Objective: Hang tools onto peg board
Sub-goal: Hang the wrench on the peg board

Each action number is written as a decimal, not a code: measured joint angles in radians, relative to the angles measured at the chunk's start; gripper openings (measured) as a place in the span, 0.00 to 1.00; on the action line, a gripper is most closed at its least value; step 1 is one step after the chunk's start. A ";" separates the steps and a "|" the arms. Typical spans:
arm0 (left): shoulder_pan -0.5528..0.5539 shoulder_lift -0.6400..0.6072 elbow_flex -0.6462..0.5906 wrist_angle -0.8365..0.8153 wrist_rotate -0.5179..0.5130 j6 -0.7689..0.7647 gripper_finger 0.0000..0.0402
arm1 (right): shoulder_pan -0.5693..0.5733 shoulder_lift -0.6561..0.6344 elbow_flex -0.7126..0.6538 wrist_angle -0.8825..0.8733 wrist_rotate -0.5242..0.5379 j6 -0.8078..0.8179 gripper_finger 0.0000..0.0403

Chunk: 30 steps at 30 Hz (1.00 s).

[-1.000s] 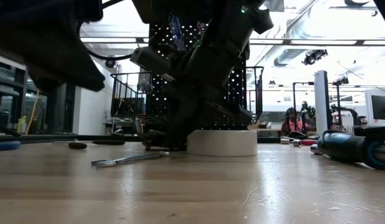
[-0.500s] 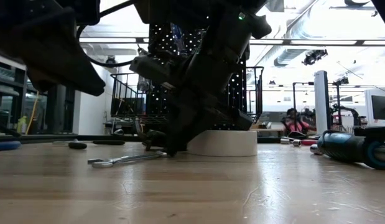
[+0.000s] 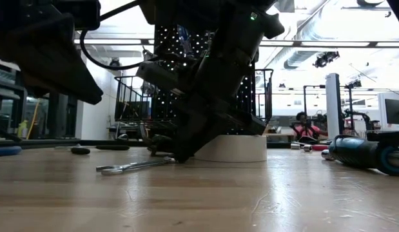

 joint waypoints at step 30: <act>0.032 0.284 0.000 0.450 0.168 -0.313 0.18 | -0.046 0.012 0.004 -0.024 -0.301 0.177 0.00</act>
